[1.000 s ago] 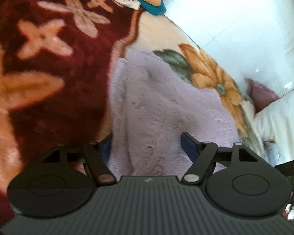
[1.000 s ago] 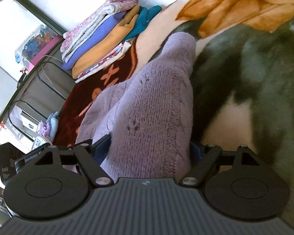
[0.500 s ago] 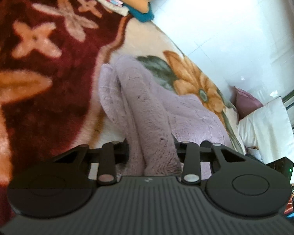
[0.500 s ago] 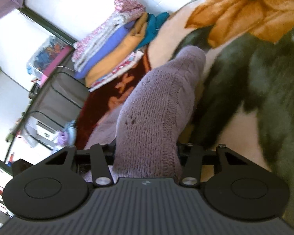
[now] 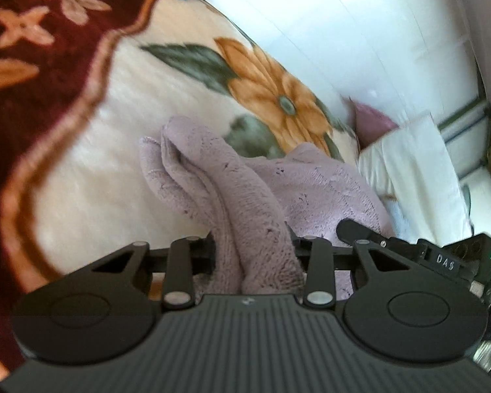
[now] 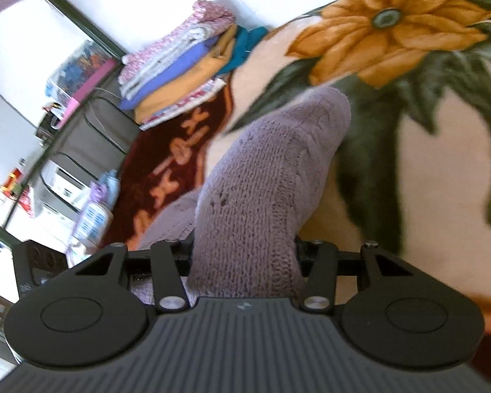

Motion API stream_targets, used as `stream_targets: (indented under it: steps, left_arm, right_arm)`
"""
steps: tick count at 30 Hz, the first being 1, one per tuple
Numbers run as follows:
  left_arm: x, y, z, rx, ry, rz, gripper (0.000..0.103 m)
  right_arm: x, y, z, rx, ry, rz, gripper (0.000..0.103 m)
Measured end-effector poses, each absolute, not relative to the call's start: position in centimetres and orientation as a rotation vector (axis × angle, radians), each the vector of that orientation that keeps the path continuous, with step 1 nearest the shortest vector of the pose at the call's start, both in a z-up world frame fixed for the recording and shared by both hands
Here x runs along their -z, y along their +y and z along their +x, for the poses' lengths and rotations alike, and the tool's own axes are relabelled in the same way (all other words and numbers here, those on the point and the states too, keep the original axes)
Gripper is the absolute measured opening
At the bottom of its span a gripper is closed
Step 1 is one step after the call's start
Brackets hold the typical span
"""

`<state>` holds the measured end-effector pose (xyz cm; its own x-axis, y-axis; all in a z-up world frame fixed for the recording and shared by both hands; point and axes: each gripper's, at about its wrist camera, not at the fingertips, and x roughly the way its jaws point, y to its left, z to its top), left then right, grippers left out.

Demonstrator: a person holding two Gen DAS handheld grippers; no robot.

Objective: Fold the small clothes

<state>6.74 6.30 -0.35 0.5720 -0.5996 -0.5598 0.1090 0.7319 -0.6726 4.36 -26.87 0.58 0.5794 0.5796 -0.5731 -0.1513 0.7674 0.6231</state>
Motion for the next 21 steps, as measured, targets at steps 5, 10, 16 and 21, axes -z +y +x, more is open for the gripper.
stream_targets:
  steps: [5, 10, 16, 21]
  left_arm:
    - [2.4, 4.3, 5.5, 0.421, 0.916, -0.523, 0.039]
    - [4.4, 4.3, 4.9, 0.387, 0.935, -0.49, 0.046]
    - [3.6, 4.2, 4.6, 0.375, 0.922, -0.466, 0.048]
    - [3.0, 4.0, 5.7, 0.362, 0.918, -0.437, 0.052]
  right_arm:
    - [3.4, -26.7, 2.1, -0.371, 0.901, 0.488, 0.055]
    - [5.8, -27.6, 0.7, -0.353, 0.875, 0.515, 0.059]
    - [3.8, -27.3, 0.6, -0.347, 0.865, 0.47, 0.069]
    - [2.6, -27.8, 2.2, -0.307, 0.809, 0.46, 0.079]
